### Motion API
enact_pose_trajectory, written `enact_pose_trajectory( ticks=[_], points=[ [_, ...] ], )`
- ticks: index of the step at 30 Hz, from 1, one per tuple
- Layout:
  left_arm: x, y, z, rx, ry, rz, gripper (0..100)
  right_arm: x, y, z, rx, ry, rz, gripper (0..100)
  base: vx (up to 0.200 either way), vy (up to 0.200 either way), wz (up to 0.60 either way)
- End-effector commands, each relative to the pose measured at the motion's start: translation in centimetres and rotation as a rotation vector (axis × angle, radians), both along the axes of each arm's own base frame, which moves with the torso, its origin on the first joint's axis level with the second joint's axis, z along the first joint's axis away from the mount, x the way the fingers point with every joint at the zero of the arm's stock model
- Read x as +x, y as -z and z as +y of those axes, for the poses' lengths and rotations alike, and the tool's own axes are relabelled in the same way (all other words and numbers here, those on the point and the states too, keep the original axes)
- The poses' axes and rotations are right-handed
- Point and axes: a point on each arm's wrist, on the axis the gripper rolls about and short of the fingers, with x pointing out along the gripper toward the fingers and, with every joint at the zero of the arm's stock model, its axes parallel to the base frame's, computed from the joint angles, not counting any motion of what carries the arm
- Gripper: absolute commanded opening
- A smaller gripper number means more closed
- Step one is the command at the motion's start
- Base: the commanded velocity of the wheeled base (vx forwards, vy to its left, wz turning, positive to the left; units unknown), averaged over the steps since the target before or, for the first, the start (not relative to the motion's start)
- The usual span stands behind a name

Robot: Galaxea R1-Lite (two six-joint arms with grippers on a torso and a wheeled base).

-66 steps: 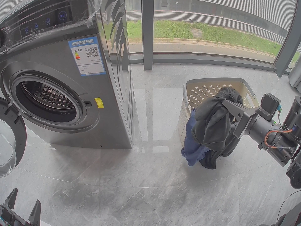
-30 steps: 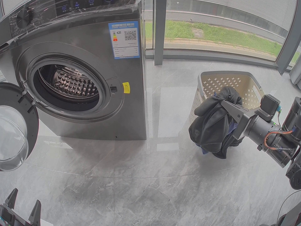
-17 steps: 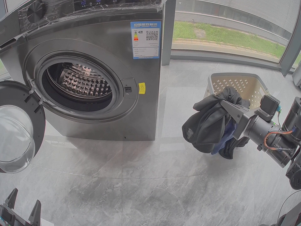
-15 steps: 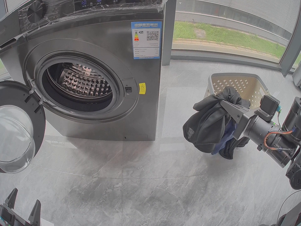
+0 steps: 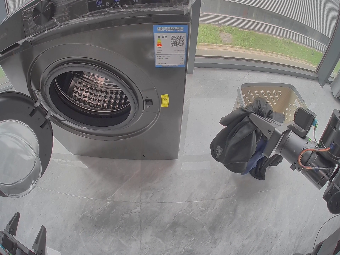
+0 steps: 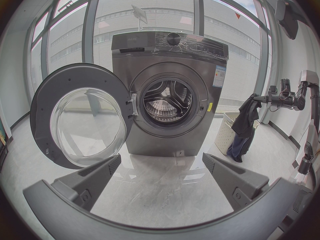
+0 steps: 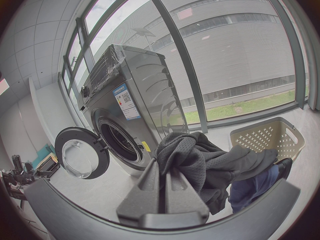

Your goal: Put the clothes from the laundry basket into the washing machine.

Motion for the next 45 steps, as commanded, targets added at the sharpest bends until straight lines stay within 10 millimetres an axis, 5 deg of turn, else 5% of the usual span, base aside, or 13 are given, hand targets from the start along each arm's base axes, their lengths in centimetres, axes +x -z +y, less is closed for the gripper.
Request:
enact_pose_trajectory(
  ticks=[1, 13, 45],
  points=[
    [0.01, 0.48, 0.00, 0.000, 0.000, 0.002, 100, 0.01, 0.03, 0.02, 0.000, 0.000, 0.001, 0, 0.000, 0.200, 0.00],
    [0.01, 0.48, 0.00, 0.000, 0.000, 0.002, 100, 0.01, 0.03, 0.02, 0.000, 0.000, 0.001, 0, 0.000, 0.200, 0.00],
    [0.01, 0.48, 0.00, 0.001, 0.000, 0.001, 100, 0.09, 0.37, 0.16, -0.007, -0.005, 0.013, 0, -0.031, 0.000, 0.00]
  ],
)
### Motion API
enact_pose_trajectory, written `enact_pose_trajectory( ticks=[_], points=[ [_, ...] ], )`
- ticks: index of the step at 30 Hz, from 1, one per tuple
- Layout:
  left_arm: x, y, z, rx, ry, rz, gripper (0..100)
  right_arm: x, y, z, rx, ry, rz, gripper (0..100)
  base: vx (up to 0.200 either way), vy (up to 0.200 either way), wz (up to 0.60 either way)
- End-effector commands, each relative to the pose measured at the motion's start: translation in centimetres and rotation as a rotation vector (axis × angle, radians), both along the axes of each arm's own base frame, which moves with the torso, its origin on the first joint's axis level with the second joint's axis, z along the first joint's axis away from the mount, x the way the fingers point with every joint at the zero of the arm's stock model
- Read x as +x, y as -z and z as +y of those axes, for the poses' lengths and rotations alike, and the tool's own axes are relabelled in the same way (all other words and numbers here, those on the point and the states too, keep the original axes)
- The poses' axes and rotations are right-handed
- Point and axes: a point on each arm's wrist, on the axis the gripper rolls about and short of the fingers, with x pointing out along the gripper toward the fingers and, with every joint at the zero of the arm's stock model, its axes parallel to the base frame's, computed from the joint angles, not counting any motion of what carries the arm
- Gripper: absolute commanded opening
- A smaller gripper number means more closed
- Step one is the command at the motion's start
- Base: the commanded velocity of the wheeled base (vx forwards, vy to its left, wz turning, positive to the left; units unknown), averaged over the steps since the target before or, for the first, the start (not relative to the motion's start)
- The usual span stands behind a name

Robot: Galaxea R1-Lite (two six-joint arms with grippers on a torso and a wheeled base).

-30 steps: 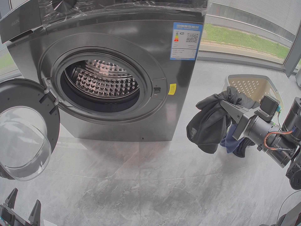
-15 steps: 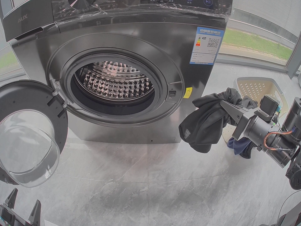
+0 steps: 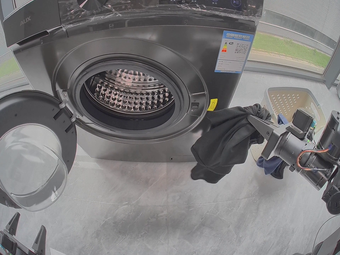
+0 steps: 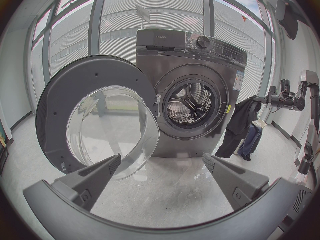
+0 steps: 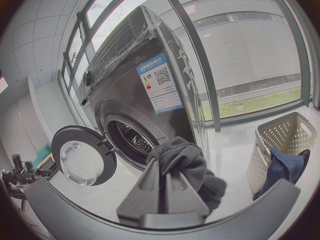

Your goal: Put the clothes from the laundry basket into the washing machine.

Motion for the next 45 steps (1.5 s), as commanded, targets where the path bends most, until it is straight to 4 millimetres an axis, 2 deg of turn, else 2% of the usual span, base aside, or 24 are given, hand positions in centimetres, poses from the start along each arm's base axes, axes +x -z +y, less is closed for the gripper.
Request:
enact_pose_trajectory(
  ticks=[1, 10, 25, 45],
  points=[
    [0.00, 0.49, 0.00, -0.001, 0.000, 0.002, 100, 0.00, 0.03, 0.03, 0.000, -0.001, 0.001, 0, -0.200, 0.000, 0.00],
    [0.00, 0.49, 0.00, 0.000, 0.000, 0.001, 100, 0.02, 0.06, 0.05, -0.001, -0.001, 0.002, 0, 0.000, 0.000, 0.00],
    [0.00, 0.49, 0.00, -0.001, 0.000, 0.002, 100, 0.04, 0.06, 0.02, -0.001, 0.000, 0.002, 0, 0.000, 0.200, 0.00],
    [-0.01, 0.49, 0.00, -0.001, -0.001, 0.000, 100, 0.04, 0.06, 0.02, -0.001, 0.000, 0.002, 0, 0.000, 0.000, 0.00]
  ],
)
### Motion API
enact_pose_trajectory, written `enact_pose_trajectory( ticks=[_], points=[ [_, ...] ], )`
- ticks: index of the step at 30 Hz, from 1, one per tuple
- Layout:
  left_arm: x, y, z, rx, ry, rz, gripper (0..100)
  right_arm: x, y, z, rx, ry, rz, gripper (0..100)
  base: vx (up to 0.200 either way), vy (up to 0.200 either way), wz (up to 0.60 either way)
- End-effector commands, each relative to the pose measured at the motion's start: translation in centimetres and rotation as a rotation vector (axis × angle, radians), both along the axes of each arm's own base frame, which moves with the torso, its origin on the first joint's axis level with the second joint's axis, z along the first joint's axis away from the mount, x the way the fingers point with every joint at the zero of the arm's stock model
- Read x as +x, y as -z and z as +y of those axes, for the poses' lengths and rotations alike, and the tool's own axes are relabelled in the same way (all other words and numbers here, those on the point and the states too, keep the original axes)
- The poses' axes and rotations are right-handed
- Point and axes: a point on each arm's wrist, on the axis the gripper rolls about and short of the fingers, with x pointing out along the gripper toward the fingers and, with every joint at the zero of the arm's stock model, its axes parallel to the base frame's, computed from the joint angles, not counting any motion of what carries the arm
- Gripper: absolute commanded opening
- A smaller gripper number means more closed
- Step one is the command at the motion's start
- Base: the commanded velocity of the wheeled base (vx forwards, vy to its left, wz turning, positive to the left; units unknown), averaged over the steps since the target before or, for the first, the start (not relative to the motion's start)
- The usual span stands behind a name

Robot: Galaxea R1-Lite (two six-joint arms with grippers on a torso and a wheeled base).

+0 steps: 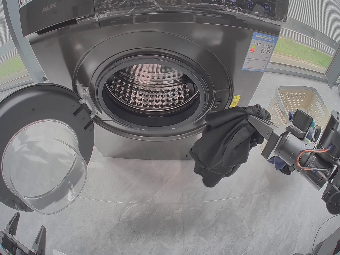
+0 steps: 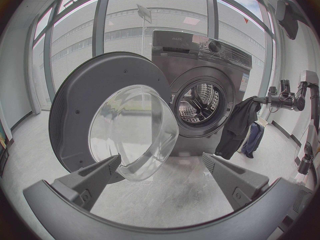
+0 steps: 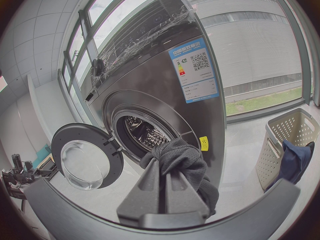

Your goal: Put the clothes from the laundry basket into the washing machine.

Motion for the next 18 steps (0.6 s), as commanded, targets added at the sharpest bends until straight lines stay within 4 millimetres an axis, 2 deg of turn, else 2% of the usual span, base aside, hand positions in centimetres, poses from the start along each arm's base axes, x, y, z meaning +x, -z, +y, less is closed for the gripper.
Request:
enact_pose_trajectory(
  ticks=[1, 4, 13, 18],
  points=[
    [0.00, 0.49, 0.00, 0.001, 0.000, 0.000, 100, -0.02, -0.01, 0.00, 0.001, -0.001, 0.000, 0, 0.000, 0.000, 0.00],
    [0.00, 0.49, 0.00, -0.001, -0.002, 0.000, 100, -0.06, -0.03, -0.03, 0.002, -0.001, -0.002, 0, 0.000, 0.000, 0.00],
    [0.00, 0.49, 0.01, -0.007, -0.005, 0.000, 100, -0.18, -0.15, -0.07, 0.004, -0.002, -0.006, 0, 0.000, 0.200, 0.00],
    [0.00, 0.49, 0.00, -0.006, -0.004, 0.000, 100, -0.15, -0.12, -0.05, 0.003, -0.002, -0.004, 0, 0.000, 0.000, 0.00]
  ],
)
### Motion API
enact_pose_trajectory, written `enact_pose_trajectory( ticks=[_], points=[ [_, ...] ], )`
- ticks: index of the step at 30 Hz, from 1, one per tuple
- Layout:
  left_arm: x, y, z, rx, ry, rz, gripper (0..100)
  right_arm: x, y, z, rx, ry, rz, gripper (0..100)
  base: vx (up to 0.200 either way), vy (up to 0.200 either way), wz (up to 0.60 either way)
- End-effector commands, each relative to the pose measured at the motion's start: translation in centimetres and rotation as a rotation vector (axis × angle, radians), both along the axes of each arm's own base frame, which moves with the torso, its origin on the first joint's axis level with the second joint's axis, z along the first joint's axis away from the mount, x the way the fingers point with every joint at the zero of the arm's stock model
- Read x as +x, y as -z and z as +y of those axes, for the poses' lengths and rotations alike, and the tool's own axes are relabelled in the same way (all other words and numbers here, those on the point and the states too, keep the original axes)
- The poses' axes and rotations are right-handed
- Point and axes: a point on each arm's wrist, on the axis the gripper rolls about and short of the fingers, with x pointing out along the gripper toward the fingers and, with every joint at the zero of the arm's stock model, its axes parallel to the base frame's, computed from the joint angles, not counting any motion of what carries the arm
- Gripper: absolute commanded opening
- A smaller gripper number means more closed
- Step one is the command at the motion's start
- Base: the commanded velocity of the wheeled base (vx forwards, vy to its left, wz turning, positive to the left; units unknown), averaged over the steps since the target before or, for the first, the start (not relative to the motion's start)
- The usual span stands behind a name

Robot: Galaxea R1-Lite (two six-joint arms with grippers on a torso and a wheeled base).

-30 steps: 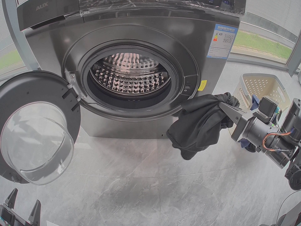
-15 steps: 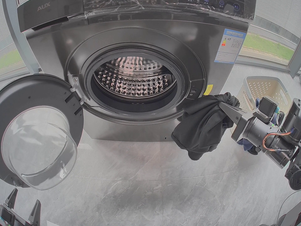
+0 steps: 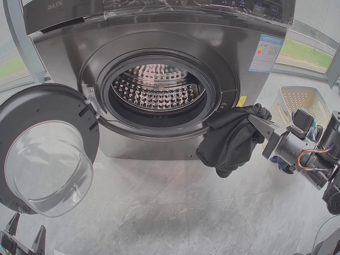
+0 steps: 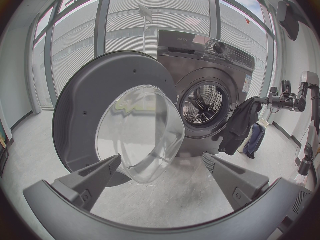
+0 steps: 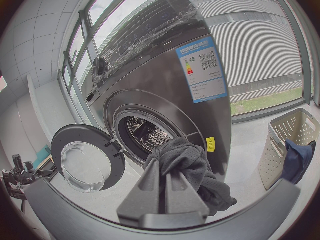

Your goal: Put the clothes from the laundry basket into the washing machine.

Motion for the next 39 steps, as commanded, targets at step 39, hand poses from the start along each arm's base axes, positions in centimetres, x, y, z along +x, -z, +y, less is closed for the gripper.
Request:
enact_pose_trajectory(
  ticks=[39],
  points=[
    [-0.02, 0.49, 0.00, 0.002, -0.002, -0.002, 100, 0.12, 0.13, 0.79, -0.004, -0.027, -0.015, 0, 0.000, 0.000, 0.00]
  ],
)
